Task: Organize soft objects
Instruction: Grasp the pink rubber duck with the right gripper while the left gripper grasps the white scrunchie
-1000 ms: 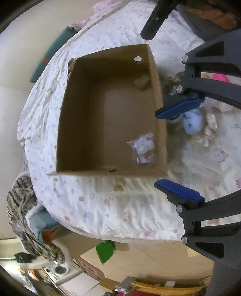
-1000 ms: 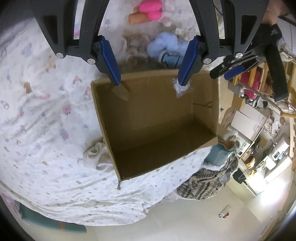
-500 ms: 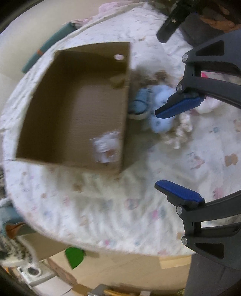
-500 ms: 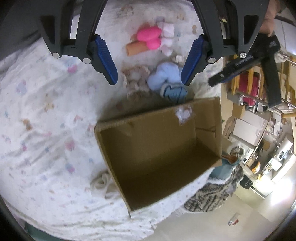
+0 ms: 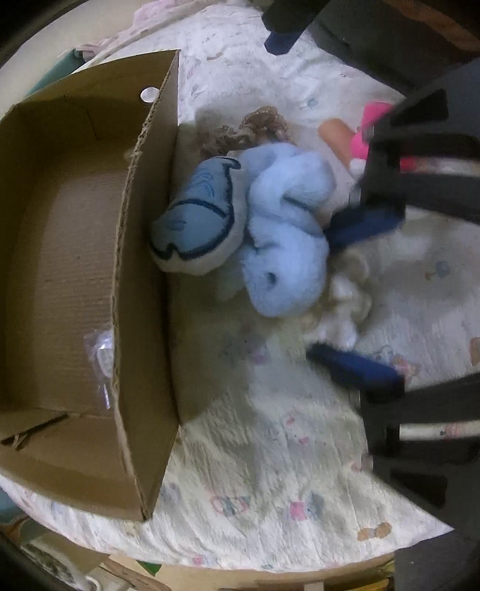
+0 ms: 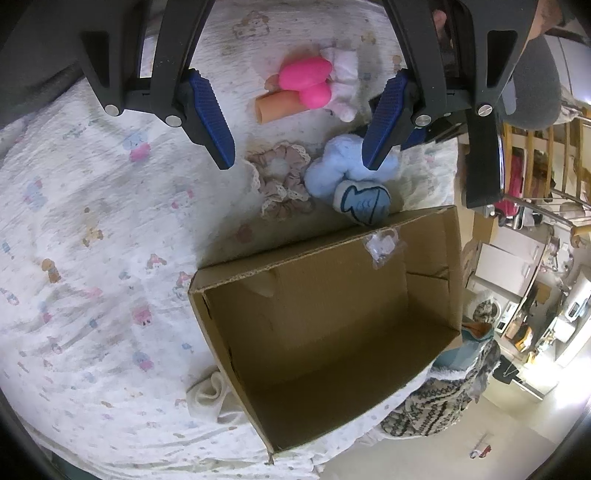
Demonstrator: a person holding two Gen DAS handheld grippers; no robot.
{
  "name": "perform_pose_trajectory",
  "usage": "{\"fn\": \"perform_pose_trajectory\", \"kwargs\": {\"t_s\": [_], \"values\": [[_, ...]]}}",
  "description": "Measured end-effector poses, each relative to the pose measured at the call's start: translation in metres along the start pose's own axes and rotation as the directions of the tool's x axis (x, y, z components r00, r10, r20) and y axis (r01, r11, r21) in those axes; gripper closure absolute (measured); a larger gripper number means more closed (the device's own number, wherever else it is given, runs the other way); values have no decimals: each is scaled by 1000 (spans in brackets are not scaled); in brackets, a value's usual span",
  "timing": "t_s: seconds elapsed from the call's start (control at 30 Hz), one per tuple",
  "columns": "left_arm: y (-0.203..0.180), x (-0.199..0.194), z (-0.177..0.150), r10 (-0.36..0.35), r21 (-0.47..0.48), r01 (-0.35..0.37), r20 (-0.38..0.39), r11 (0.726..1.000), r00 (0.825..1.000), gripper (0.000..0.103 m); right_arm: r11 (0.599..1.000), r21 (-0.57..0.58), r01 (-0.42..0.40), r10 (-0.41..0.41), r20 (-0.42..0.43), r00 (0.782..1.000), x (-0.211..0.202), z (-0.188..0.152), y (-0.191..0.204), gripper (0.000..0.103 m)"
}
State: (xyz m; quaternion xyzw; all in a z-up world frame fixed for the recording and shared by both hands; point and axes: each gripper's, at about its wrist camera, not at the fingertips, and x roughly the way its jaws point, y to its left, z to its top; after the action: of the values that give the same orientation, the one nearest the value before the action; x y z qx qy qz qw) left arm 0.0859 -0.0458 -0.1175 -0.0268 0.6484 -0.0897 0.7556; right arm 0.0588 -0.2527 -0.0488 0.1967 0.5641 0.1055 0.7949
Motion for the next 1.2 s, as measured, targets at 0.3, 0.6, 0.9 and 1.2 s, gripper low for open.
{"fn": "perform_pose_trajectory", "kwargs": {"t_s": [0.3,0.6,0.9,1.2], "values": [[11,-5,-7,-40,-20,40,-21,999,999,89,999,28,-35,42,-275,961,42,-21,-1,27],[31,-39,-33,-39,-83,42,37,996,999,90,999,-42,-13,-3,-367,930,59,-35,10,60],[50,-71,-39,13,-123,2,122,992,992,90,994,-112,-17,-12,-257,966,37,-34,24,61],[52,-80,-32,60,-152,-31,190,988,980,90,990,-125,-58,51,-58,997,0,-22,32,63]]}}
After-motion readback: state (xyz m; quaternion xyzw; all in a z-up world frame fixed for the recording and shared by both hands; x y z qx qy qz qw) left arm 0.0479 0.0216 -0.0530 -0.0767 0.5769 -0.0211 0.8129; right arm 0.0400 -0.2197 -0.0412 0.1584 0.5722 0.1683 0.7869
